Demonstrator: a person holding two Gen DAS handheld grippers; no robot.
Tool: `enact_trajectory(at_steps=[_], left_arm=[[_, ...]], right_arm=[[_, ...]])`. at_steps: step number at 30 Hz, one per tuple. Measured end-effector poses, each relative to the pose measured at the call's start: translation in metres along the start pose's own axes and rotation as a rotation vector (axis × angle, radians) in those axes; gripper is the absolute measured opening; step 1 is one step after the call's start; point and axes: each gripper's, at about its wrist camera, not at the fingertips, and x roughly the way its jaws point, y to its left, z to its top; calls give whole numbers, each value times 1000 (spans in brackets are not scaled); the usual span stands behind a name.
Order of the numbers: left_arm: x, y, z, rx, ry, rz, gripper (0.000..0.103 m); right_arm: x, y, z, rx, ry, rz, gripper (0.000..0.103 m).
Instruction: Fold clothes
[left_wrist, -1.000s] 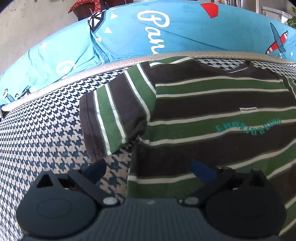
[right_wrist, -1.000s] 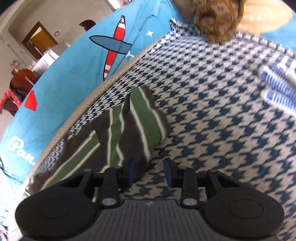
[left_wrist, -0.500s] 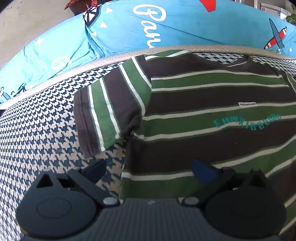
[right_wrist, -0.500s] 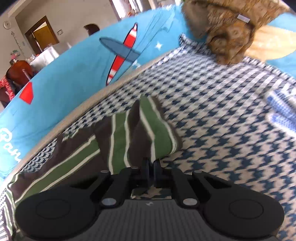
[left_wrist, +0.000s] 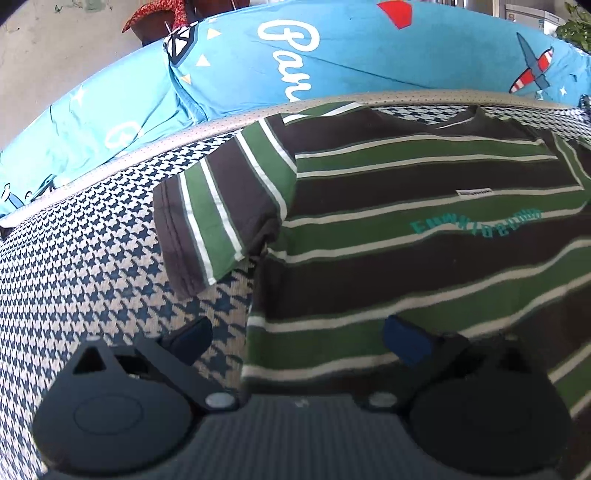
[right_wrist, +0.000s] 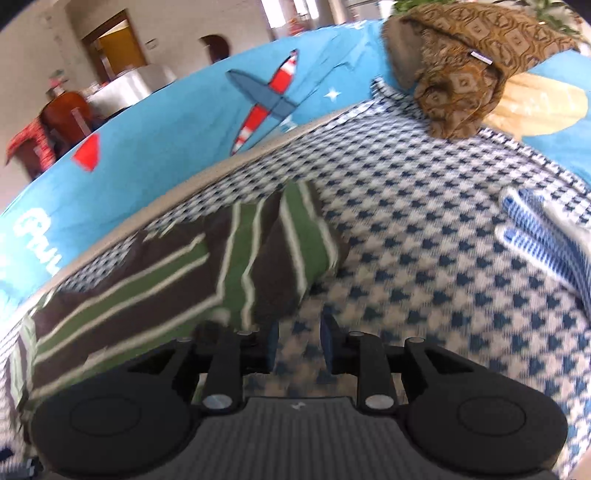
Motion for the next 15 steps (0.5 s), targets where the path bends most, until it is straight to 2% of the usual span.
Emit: enact_trajectory(at_steps=[4,6,9,15], left_arm=[[-11,-1,-6,36,-35,9,103],[-16,-1,-9,39,-47,10,103],[-23,2,-12,23,-54,2,103],[-34,10,-21,-27,-54,-23,103]], right_arm=[[-18,2,-23,-36,28,40,26],[-27,3,-36,-43,38,57,31],[-37,4,-54,-51,52,62,33],[-47,13,-79,-132,50,11,35]])
